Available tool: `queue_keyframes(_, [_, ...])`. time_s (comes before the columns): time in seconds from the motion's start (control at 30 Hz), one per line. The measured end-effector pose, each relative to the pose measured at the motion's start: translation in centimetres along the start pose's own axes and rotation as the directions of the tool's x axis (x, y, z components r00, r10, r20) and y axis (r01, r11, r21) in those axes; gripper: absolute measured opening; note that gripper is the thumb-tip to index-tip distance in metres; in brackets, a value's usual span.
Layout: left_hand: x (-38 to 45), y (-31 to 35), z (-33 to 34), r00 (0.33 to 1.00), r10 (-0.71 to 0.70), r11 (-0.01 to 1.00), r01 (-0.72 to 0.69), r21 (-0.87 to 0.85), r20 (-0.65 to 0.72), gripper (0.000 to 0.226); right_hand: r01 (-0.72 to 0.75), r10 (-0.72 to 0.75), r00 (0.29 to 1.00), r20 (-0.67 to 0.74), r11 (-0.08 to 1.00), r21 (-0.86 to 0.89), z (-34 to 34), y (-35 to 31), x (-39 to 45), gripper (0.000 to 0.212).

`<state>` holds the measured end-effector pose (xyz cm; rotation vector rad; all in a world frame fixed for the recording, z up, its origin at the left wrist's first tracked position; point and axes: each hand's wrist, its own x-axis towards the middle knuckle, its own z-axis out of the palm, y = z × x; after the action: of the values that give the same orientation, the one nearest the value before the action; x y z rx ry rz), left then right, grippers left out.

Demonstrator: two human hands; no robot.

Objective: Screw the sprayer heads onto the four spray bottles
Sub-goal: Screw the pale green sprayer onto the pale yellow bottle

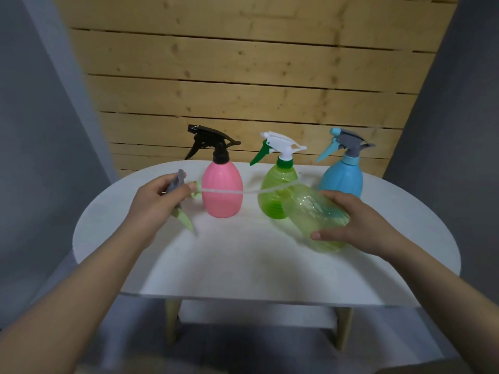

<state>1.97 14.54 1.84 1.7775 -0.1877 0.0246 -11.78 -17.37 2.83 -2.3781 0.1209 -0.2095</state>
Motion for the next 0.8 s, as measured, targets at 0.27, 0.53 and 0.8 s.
queue_keyframes(0.27, [0.1, -0.7, -0.7, 0.995, 0.003, 1.0, -0.003, 0.003, -0.104, 0.029, -0.05, 0.048, 0.997, -0.056, 0.997, -0.052, -0.1, 0.5, 0.3, 0.082])
queue_keyframes(0.53, [0.1, -0.9, -0.6, 0.988, 0.008, 0.999, -0.001, 0.043, -0.157, 0.034, -0.047, 0.04, 0.996, -0.081, 0.995, -0.083, -0.2, 0.4, 0.2, 0.083])
queue_keyframes(0.8, [0.4, -0.8, -1.3, 0.984, -0.005, 1.0, 0.01, 0.027, -0.178, 0.041, -0.039, 0.028, 0.995, -0.099, 0.993, -0.112, -0.3, 0.6, 0.2, 0.084])
